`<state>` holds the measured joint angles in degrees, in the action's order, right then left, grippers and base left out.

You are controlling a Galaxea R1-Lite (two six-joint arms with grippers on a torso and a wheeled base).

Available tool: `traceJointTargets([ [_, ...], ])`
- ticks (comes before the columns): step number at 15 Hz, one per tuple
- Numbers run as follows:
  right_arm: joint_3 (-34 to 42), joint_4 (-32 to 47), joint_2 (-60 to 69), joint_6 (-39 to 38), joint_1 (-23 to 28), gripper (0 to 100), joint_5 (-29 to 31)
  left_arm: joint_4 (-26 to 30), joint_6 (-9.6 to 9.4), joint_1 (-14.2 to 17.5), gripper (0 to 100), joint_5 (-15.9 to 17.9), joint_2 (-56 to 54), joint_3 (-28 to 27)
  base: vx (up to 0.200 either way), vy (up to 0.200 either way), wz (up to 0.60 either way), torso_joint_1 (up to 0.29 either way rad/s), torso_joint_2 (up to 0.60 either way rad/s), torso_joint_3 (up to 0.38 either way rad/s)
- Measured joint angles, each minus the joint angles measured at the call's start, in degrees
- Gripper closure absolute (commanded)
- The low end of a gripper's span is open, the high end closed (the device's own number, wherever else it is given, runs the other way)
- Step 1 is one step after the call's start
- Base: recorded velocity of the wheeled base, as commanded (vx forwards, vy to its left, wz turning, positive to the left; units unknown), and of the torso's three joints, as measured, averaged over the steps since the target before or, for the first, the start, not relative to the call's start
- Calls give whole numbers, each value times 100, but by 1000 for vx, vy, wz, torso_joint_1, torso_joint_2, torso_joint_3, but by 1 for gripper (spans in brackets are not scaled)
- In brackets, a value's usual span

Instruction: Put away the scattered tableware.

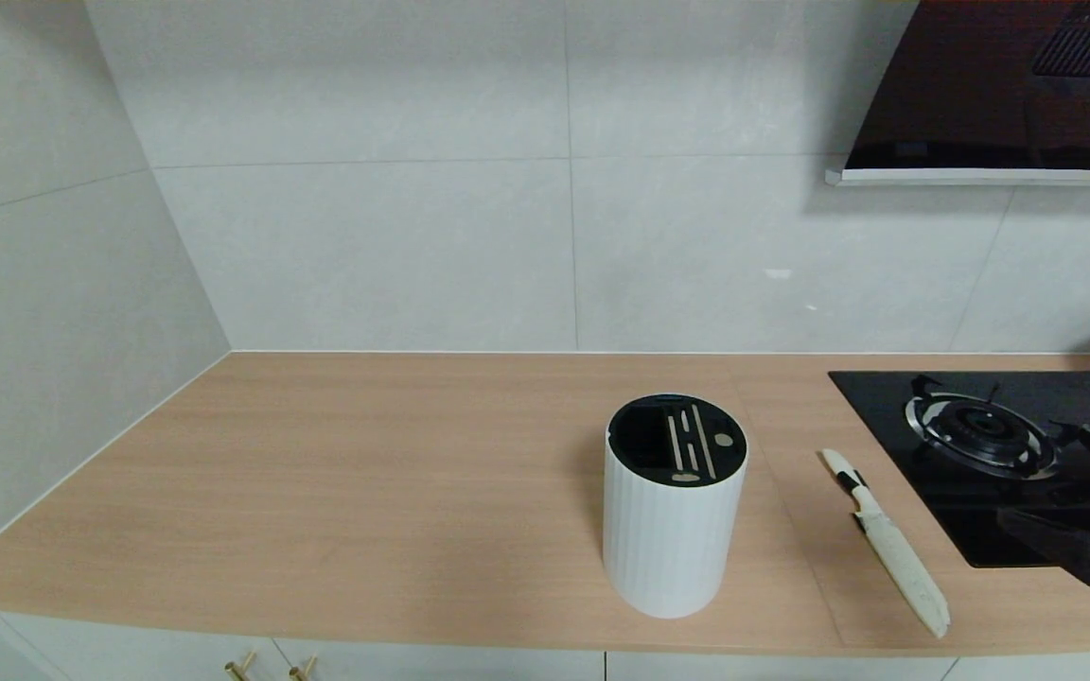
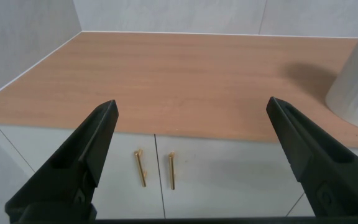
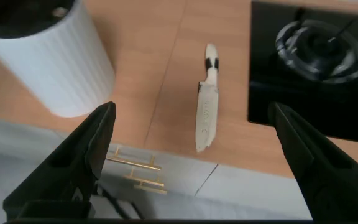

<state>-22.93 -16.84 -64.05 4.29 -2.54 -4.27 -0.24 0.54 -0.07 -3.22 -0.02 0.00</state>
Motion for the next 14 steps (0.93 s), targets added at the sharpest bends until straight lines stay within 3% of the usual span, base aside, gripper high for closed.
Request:
traceJointTargets([
  [5, -330, -1425, -2544, -158, 52, 0, 46, 0, -2, -2, 0, -1, -2, 0, 0, 0, 0, 0, 0, 0],
  [12, -636, -3513, -5142, -194, 130, 0, 422, 2, -2, -2, 0, -1, 0, 0, 0, 0, 0, 0, 0, 0],
  [14, -746, -3783, -5723, -162, 124, 0, 502, 0, -2, 0, 0, 0, -2, 0, 0, 0, 0, 0, 0, 0],
])
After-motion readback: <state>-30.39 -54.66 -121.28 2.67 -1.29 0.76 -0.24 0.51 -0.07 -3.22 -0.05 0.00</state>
